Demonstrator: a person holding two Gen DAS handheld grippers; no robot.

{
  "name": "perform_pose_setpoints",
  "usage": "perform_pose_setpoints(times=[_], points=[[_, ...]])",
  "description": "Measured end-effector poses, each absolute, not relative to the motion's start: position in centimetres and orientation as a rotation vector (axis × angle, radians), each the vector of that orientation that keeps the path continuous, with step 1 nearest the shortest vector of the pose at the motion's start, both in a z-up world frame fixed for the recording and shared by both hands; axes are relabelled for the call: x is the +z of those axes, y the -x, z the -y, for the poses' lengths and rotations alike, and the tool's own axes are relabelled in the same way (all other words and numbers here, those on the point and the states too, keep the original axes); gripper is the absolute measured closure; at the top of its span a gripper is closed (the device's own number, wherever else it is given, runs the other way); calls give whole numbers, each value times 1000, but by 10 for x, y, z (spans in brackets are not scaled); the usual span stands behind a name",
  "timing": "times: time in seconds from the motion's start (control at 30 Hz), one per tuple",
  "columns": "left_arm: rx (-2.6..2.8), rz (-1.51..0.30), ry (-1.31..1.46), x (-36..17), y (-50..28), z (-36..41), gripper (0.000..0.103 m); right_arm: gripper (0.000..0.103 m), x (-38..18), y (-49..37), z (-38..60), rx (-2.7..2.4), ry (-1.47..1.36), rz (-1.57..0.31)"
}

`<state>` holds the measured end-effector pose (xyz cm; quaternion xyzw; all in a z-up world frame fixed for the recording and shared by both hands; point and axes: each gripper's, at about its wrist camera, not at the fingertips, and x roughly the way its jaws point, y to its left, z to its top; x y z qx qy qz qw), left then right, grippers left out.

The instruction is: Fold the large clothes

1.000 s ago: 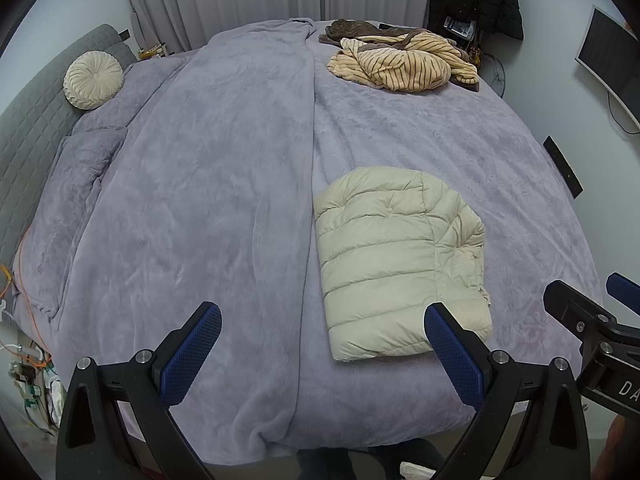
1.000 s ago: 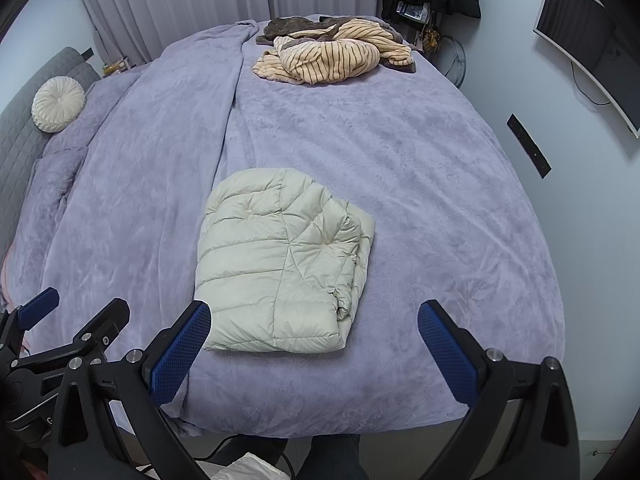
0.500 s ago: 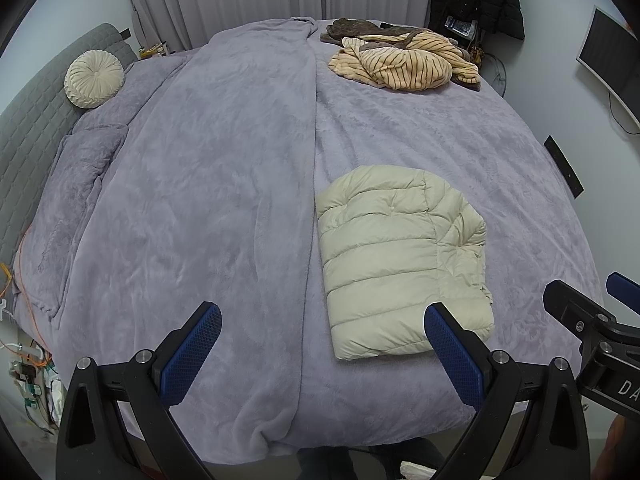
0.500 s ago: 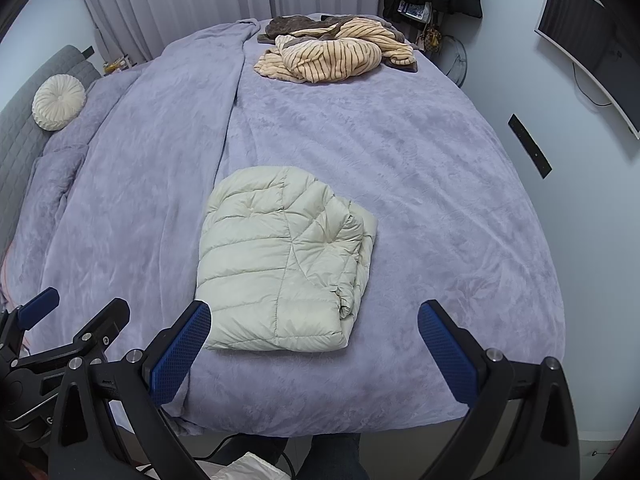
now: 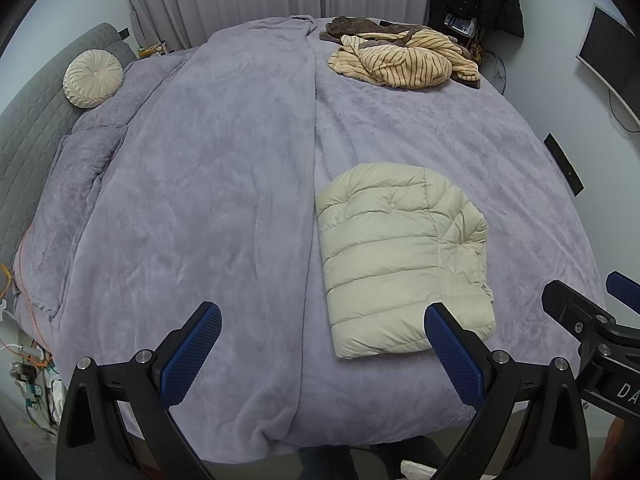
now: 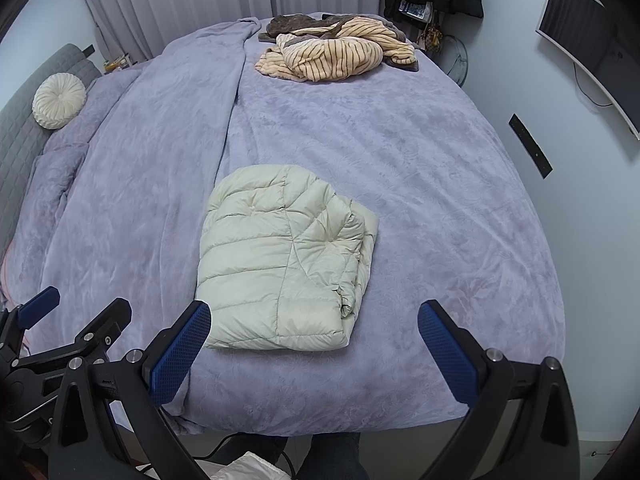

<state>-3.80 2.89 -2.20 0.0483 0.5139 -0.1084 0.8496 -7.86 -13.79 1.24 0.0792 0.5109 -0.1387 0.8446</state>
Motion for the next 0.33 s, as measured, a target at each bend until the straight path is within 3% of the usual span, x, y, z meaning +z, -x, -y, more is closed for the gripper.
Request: perform_pose_setpoints(times=[0.33], points=[[-235, -1083, -100, -25, 39, -36, 1, 0, 11, 80, 138, -292, -167, -1080]])
